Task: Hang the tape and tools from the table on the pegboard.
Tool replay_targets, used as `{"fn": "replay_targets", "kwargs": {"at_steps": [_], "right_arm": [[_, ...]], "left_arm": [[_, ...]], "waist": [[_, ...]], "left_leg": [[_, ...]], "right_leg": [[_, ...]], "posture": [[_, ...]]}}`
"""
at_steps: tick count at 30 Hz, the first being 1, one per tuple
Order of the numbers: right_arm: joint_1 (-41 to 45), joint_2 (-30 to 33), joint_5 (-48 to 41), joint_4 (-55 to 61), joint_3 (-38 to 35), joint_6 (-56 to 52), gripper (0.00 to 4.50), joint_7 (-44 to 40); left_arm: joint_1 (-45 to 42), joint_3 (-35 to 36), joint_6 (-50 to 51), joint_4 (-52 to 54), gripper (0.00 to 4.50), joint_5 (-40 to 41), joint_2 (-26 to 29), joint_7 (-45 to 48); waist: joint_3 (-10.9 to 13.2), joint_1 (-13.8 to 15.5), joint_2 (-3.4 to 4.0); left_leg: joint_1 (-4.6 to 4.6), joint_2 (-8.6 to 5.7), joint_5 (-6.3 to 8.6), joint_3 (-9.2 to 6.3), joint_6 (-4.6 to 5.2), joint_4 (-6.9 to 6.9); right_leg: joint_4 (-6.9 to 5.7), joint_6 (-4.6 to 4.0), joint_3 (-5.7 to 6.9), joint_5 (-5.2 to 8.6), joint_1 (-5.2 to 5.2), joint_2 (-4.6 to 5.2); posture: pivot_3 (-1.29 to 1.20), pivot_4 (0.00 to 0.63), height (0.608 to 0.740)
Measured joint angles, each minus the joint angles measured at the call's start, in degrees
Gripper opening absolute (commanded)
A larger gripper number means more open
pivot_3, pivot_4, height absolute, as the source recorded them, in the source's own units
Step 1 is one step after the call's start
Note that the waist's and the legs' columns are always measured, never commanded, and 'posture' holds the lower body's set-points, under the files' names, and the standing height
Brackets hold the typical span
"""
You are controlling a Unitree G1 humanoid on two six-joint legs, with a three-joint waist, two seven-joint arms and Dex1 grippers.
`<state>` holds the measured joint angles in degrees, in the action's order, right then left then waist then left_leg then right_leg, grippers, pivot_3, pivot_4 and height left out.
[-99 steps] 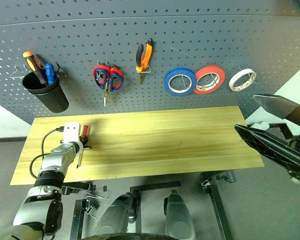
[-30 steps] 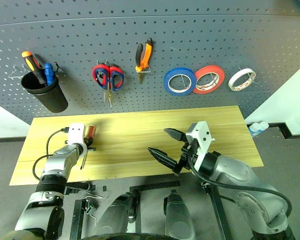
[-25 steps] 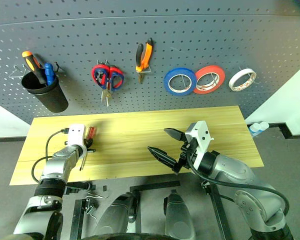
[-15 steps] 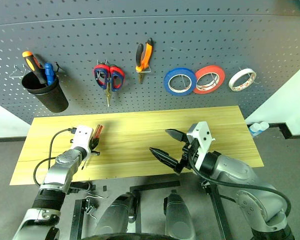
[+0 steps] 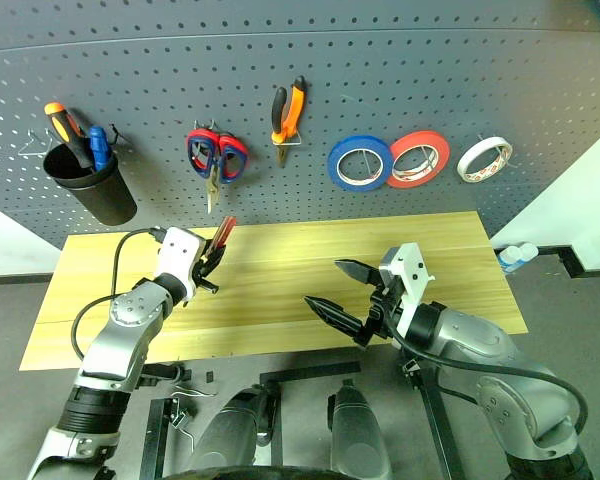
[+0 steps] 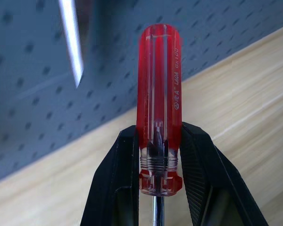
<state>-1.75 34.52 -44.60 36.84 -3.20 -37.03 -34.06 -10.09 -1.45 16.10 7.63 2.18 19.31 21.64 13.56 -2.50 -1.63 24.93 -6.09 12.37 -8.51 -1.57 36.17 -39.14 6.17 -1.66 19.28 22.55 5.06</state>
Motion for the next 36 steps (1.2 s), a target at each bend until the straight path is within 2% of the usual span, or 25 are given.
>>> {"fn": "replay_targets", "kwargs": {"at_steps": [10,17,23,29,36], "right_arm": [[-0.34,0.42,-1.46,0.01,-2.59,0.11,4.5,-2.68],[0.43,0.52,-1.34,-0.62,-3.02,0.12,4.5,-4.02],[0.88,1.0,-3.56,-0.69,-4.64,0.2,4.5,-6.39],[2.59,5.64,-10.7,2.71,-10.5,-0.24,4.5,-7.91],[3.01,10.64,-12.39,2.04,-16.08,-0.2,4.5,-9.5]], "left_arm": [[4.47,0.87,-11.99,5.4,0.86,0.49,0.95,1.59],[4.74,1.08,-23.41,6.6,0.86,-4.38,0.5,-3.05],[1.12,2.76,-27.73,6.59,0.86,-6.48,0.1,-7.02],[-3.51,5.72,-29.42,5.9,0.86,-7.2,0.55,-10.03],[-8.06,6.18,-30.11,6.07,0.86,-7.16,0.45,-10.37]], "waist": [[-0.01,0.09,0.01],[-0.01,0.18,0.02],[-0.01,0.24,0.02],[-0.03,0.21,0.02],[-0.04,0.49,0.0]], "left_leg": [[-0.01,0.0,0.0,0.0,0.0,0.01],[-0.01,0.0,0.0,0.0,0.0,0.02],[-0.01,-0.01,0.0,0.01,0.0,0.02],[-0.02,-0.01,0.0,0.01,0.0,0.07],[-0.03,-0.02,-0.01,0.02,0.0,0.1]], "right_leg": [[0.0,0.0,0.0,0.0,-0.02,0.0],[0.0,0.0,0.01,0.0,-0.04,0.0],[0.0,0.01,0.02,0.0,-0.04,-0.02],[-0.05,0.02,0.04,-0.01,-0.07,-0.04],[-0.06,0.04,0.05,-0.02,-0.09,-0.04]], "posture": [[-0.08,0.226,0.715],[-0.07,0.22,0.715],[-0.07,0.214,0.715],[-0.07,0.205,0.715],[-0.06,0.196,0.715]]}}
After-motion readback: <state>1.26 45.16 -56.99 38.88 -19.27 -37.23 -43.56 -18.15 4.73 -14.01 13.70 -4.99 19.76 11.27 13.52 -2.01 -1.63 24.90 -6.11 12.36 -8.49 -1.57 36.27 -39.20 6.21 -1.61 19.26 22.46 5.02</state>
